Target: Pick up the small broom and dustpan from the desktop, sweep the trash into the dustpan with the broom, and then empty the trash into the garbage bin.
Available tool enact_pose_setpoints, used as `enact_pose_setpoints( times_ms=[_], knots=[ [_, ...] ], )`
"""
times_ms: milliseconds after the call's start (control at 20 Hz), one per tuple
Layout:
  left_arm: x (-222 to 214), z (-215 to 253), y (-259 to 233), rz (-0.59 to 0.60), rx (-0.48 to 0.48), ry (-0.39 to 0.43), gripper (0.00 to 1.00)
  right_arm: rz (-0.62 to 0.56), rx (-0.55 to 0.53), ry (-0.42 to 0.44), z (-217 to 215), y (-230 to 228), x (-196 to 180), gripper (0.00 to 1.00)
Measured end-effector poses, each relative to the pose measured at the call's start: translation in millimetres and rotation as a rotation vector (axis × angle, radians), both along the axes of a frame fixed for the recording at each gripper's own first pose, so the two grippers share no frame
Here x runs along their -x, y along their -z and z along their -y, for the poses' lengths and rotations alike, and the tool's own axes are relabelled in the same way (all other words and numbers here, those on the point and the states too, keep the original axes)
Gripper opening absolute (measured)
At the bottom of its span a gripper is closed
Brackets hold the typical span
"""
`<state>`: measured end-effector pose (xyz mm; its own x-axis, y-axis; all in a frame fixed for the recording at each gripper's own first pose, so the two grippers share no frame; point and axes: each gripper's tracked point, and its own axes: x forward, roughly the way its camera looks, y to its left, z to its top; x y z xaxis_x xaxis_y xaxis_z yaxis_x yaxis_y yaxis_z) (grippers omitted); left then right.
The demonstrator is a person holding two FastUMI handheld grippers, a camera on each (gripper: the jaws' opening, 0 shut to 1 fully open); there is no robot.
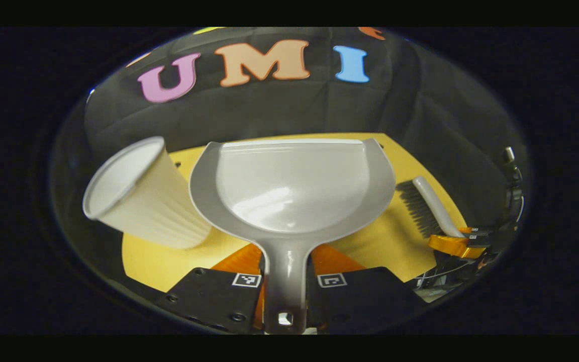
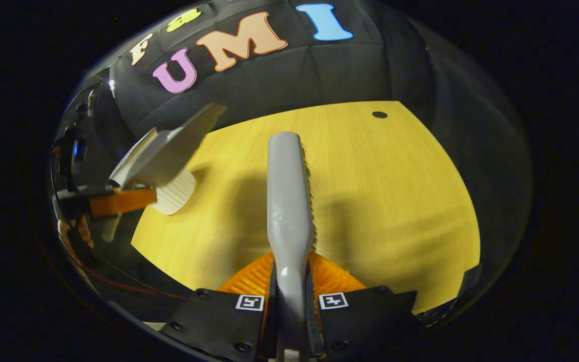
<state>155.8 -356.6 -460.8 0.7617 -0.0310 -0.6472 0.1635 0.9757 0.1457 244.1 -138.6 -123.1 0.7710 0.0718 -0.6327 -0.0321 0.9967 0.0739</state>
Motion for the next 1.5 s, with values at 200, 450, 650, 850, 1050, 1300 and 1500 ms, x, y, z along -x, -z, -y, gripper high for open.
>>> enact_pose_setpoints(
  times_ms=[200, 450, 650, 850, 1050, 1300, 1500],
  knots=[
    [14.6, -25.8, 59.1, -0.097, -0.03, -0.091, 0.29, -0.088, 0.004, 0.024, -33.7, 46.9, -19.6, 0.26],
    [9.1, -44.9, 94.4, -0.174, -0.009, -0.133, 0.27, -0.148, 0.041, 0.066, -42.9, 74.2, -49.1, 0.25],
    [6.5, -47.7, 99.9, -0.22, -0.016, -0.15, 0.27, -0.202, 0.009, 0.107, -40.7, 94.3, -62.5, 0.26],
    [7.2, -50.6, 104.7, -0.201, -0.049, -0.126, 0.29, -0.215, 0.004, 0.121, -40.7, 89.1, -60.2, 0.28],
    [7.7, -58.5, 93.5, -0.147, -0.104, -0.118, 0.49, -0.227, -0.045, 0.091, -49.7, 90.2, -58.6, 0.61],
    [19.2, -49.9, 59.8, -0.038, -0.127, -0.093, 0.95, -0.129, -0.082, 0.067, -55.3, 50.9, -52.3, 1.0],
    [34.3, -41.5, -13.6, 0.173, -0.11, -0.08, 0.94, 0.226, -0.001, 0.039, -55.1, -38.5, -42.8, 0.95]
  ],
)
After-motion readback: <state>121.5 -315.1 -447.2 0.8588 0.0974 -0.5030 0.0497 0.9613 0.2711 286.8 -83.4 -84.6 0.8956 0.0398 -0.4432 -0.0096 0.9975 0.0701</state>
